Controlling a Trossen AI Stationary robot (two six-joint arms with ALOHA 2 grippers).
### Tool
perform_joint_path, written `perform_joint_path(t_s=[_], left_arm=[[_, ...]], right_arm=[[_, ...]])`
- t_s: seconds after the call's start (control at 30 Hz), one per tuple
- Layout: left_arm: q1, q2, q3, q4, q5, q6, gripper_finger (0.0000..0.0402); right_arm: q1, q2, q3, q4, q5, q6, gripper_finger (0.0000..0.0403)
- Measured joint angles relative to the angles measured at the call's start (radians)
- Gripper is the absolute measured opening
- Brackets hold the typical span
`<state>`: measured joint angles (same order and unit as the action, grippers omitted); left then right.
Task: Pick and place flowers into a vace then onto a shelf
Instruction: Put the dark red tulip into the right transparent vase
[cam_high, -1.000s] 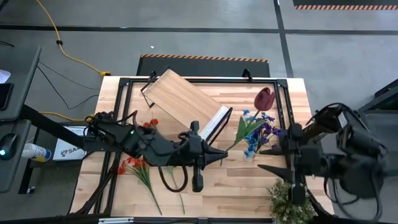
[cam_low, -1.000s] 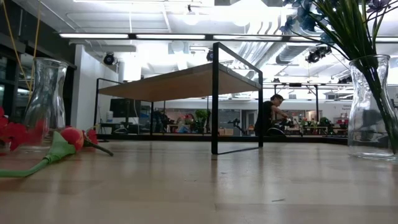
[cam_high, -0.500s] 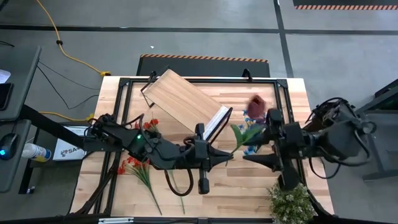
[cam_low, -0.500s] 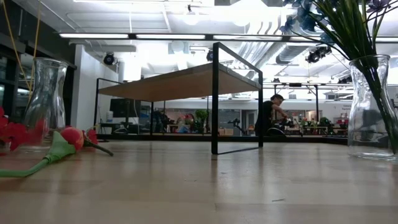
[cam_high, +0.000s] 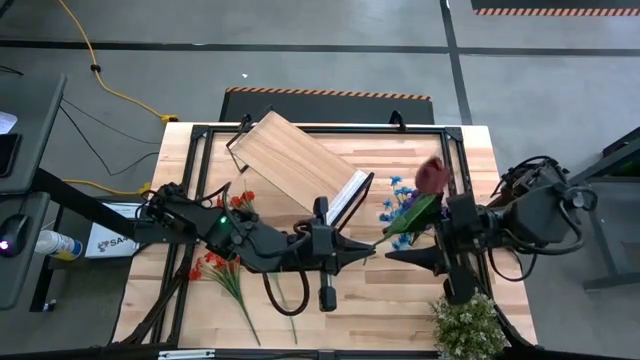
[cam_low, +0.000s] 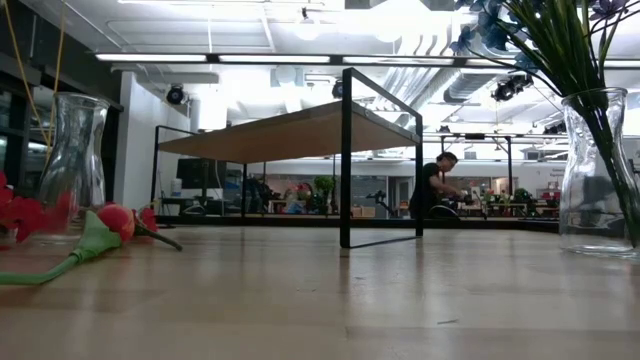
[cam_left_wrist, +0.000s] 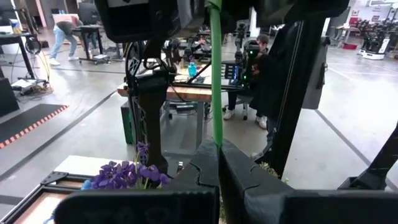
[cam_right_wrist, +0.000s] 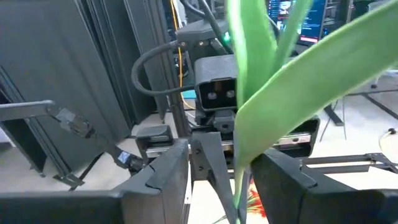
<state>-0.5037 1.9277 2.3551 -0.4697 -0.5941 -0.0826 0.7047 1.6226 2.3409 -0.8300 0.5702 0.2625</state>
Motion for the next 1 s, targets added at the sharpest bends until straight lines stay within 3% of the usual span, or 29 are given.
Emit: perform_joint_path(t_s=[0.23, 0.47, 0.7, 0.77, 1.0], left_arm=[[0.0, -0.001, 0.001, -0.001, 0.001, 0.0, 0.0029], [0.0, 0.003, 0.001, -0.001, 0.012, -0.016, 0.0029], [0.001, 0.004, 0.001, -0.027, 0.029, -0.028, 0.003], [0.002, 0.005, 0.001, -0.054, 0.029, -0.03, 0.0047], [0.0, 0.005, 0.001, -0.236, 0.042, -0.078, 0.0169]], right_arm=[[0.0, 0.0, 0.0, -0.003, 0.024, -0.052, 0.0115], [0.0, 0.0, 0.0, -0.018, 0.025, -0.117, 0.0015], [0.001, 0.0, 0.0, -0.079, 0.078, -0.161, 0.0006], [0.004, 0.0, 0.0, -0.102, 0.101, -0.168, 0.0005], [0.042, 0.0, -0.001, -0.319, 0.266, -0.132, 0.0002]])
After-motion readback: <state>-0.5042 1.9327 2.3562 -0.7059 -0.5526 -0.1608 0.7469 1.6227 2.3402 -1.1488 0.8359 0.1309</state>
